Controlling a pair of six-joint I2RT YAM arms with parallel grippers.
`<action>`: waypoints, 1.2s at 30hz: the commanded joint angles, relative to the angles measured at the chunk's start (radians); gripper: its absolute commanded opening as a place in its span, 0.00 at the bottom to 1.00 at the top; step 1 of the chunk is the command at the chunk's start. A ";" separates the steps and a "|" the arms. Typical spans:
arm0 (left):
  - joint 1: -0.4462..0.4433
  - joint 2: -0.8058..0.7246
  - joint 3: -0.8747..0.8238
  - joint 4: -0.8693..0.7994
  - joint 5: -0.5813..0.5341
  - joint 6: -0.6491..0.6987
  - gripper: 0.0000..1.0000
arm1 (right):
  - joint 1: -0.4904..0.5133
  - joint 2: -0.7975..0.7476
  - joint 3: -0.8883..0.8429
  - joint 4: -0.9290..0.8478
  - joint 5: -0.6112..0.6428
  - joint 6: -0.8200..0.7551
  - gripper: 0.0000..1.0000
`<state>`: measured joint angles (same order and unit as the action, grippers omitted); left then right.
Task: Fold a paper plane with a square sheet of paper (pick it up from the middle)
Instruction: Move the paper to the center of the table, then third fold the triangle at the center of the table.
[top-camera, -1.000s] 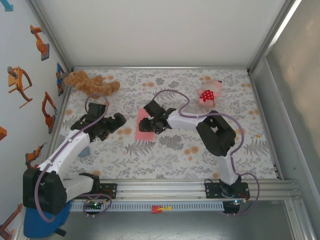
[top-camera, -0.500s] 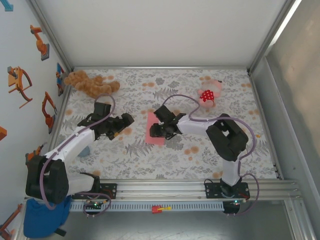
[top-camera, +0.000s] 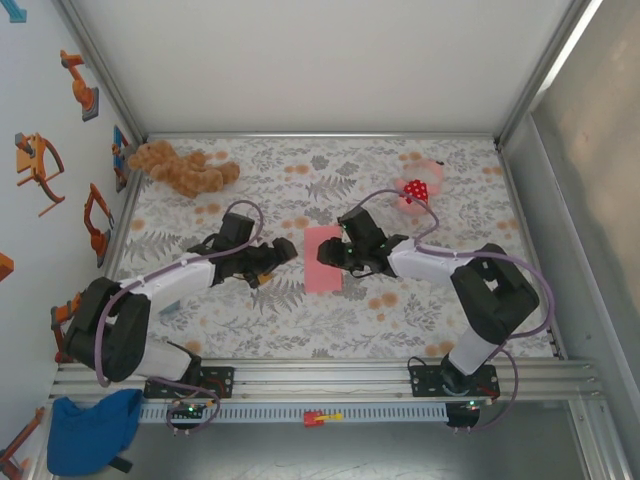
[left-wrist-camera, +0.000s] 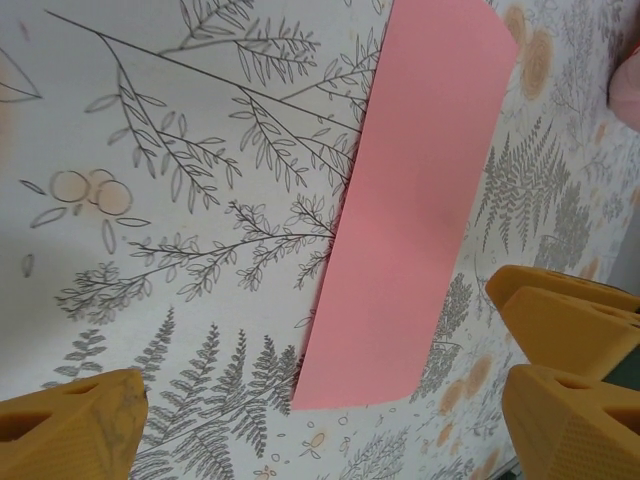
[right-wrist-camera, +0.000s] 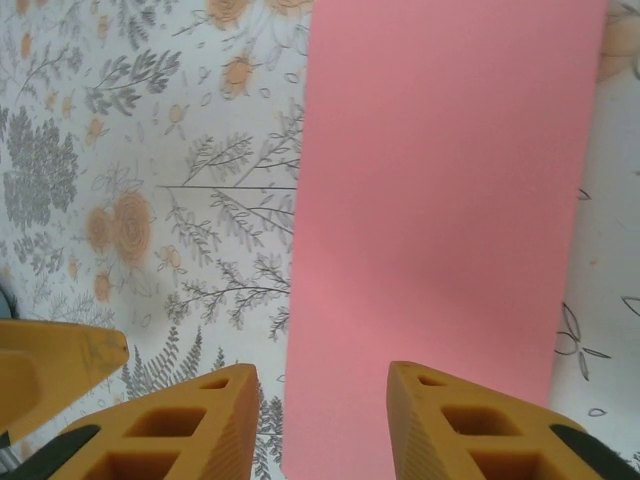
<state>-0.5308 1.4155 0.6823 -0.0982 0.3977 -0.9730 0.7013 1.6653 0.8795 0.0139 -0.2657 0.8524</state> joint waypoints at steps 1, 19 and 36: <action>-0.025 0.038 0.000 0.067 0.038 -0.044 0.84 | -0.013 0.022 -0.035 0.051 -0.028 0.054 0.34; -0.109 0.225 0.080 0.093 0.082 -0.055 0.42 | -0.031 0.104 -0.077 0.008 -0.010 0.054 0.26; -0.114 0.320 0.160 0.096 0.148 -0.016 0.37 | -0.040 0.101 -0.088 0.008 -0.015 0.045 0.23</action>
<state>-0.6411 1.7245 0.8181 -0.0135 0.5045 -1.0183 0.6678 1.7481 0.8196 0.0723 -0.2958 0.8951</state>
